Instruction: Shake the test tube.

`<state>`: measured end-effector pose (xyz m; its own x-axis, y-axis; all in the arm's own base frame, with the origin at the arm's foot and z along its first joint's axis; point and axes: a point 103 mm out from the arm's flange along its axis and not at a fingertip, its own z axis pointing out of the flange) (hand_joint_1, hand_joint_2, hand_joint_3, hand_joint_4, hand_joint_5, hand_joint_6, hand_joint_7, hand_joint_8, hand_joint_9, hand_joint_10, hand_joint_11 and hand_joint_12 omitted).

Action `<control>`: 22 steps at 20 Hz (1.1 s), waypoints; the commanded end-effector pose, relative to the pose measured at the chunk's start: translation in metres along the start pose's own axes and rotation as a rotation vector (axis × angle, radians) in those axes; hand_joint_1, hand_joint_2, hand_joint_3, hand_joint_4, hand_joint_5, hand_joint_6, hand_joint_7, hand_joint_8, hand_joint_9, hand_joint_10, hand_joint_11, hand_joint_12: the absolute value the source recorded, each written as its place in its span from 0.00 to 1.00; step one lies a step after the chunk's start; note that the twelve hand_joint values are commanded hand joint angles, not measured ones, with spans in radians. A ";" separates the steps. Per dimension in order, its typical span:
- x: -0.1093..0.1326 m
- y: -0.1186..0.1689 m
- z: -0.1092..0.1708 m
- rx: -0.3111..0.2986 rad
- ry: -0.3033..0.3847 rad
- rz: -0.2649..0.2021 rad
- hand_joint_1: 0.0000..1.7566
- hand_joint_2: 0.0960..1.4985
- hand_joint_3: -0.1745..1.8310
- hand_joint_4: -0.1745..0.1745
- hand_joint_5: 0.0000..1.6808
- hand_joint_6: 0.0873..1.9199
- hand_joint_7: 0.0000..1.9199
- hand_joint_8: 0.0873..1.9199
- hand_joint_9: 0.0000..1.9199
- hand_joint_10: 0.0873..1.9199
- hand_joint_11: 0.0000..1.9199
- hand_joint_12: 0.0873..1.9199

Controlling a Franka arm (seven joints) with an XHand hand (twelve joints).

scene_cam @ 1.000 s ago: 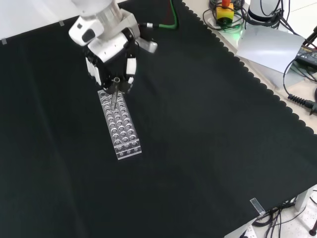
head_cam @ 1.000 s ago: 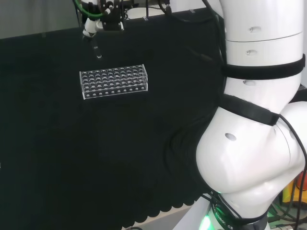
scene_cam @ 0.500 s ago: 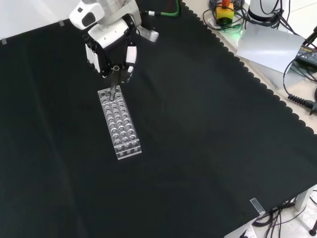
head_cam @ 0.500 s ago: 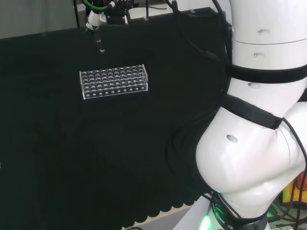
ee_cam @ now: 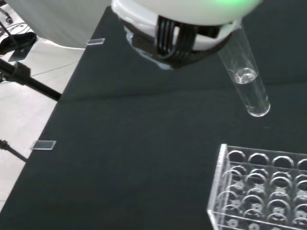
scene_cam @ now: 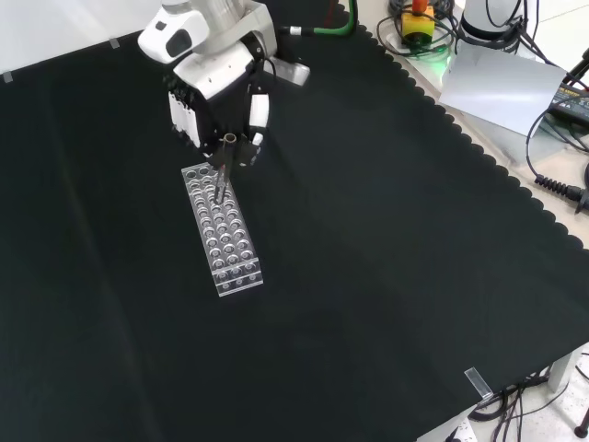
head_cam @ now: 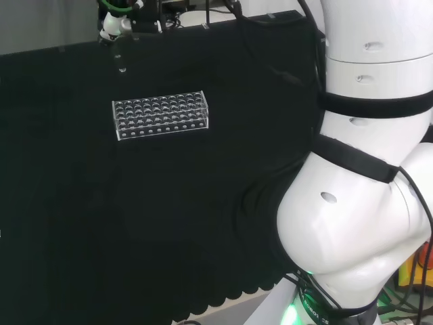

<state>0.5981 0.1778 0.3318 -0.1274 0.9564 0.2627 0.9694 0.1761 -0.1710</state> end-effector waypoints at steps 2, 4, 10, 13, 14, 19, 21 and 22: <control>-0.075 -0.017 -0.023 -0.034 -0.062 0.145 0.81 0.51 0.25 0.00 0.75 0.26 0.88 0.24 0.66 0.29 0.58 0.51; -0.103 -0.024 -0.030 -0.044 -0.079 0.206 0.81 0.51 0.25 0.00 0.75 0.26 0.88 0.24 0.66 0.29 0.57 0.51; -0.180 -0.049 -0.056 -0.087 -0.121 0.387 0.81 0.51 0.25 0.00 0.75 0.26 0.88 0.24 0.66 0.29 0.57 0.51; -0.211 -0.063 -0.068 -0.110 -0.131 0.458 0.81 0.51 0.25 0.00 0.75 0.26 0.87 0.24 0.66 0.29 0.57 0.51; -0.219 -0.066 -0.072 -0.116 -0.134 0.477 0.81 0.51 0.25 0.00 0.75 0.26 0.87 0.24 0.66 0.29 0.57 0.51; -0.238 -0.075 -0.084 -0.136 -0.140 0.525 0.81 0.51 0.25 0.00 0.75 0.26 0.87 0.24 0.66 0.29 0.57 0.51; -0.234 -0.075 -0.083 -0.135 -0.137 0.514 0.81 0.51 0.25 0.00 0.75 0.26 0.87 0.24 0.66 0.29 0.57 0.51; -0.230 -0.073 -0.081 -0.132 -0.133 0.504 0.81 0.51 0.25 0.00 0.75 0.26 0.87 0.24 0.66 0.29 0.57 0.51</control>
<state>0.5739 -0.0777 0.3617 0.3532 0.9342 0.0505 0.9306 -0.3453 -0.1210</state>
